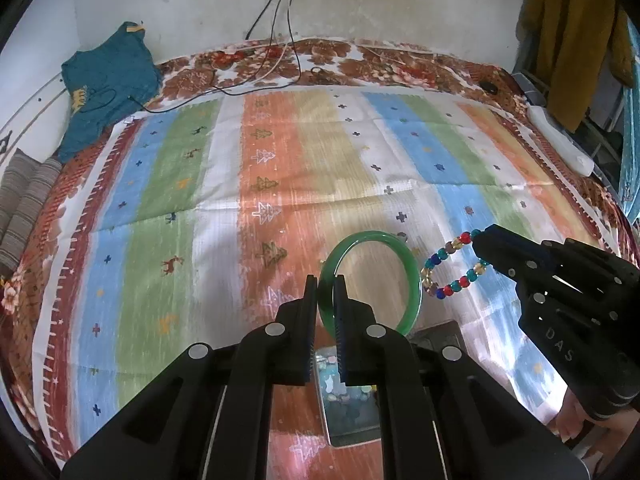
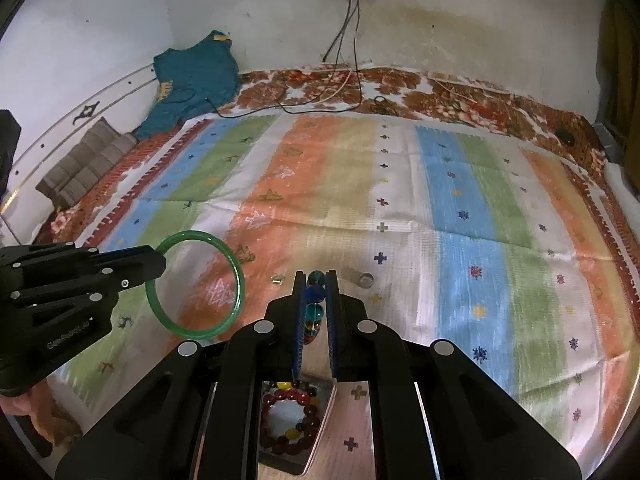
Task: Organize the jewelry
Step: 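Lift both held bracelets and carry them over the silver tin, then open both tools to drop the bracelets into the tin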
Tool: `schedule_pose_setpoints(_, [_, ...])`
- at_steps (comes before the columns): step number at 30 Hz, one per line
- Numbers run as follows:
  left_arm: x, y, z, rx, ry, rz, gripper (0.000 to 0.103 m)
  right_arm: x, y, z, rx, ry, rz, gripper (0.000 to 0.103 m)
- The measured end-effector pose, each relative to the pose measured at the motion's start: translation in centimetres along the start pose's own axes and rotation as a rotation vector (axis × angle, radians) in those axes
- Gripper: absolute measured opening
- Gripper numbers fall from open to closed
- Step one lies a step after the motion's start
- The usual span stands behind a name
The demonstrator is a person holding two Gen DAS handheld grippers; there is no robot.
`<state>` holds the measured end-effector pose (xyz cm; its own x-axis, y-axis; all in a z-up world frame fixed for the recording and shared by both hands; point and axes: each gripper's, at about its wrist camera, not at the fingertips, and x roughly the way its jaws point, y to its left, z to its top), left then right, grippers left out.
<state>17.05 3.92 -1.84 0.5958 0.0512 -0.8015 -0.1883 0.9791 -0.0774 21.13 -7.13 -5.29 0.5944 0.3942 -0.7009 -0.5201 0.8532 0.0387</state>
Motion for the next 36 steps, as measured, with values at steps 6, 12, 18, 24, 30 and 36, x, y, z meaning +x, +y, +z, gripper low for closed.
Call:
schedule_pose_setpoints(6, [-1.1,-0.4,-0.8,0.005,-0.013,-0.006,0.008,-1.1,0.5,-0.8,-0.006,-0.010,-0.002,0.010])
schedule_pose_setpoints(12, [-1.9,-0.4,-1.7,0.006,-0.017,-0.011,0.008,-2.2,0.8,-1.4,0.002,-0.020,0.005,0.010])
schedule_pose_setpoints(18, [-2.8,-0.5,-2.5,0.011,-0.028,-0.009,0.010,-3.1,1.1,-1.9,-0.002,-0.027,0.012,0.010])
schedule_pose_setpoints(24, [-3.6,-0.7,-3.3,0.016,-0.033,-0.017,0.001,-4.0,1.4,-2.7,-0.006,-0.029,0.025,0.010])
schedule_pose_setpoints(30, [-3.4,-0.3,-4.0,-0.001,-0.017,-0.019,0.000,-4.6,1.9,-3.7,-0.019,-0.023,0.028,0.010])
schedule_pose_setpoints(36, [-3.6,0.3,-4.1,-0.027,-0.015,-0.028,0.000,-4.4,2.0,-4.3,-0.011,0.016,0.039,0.011])
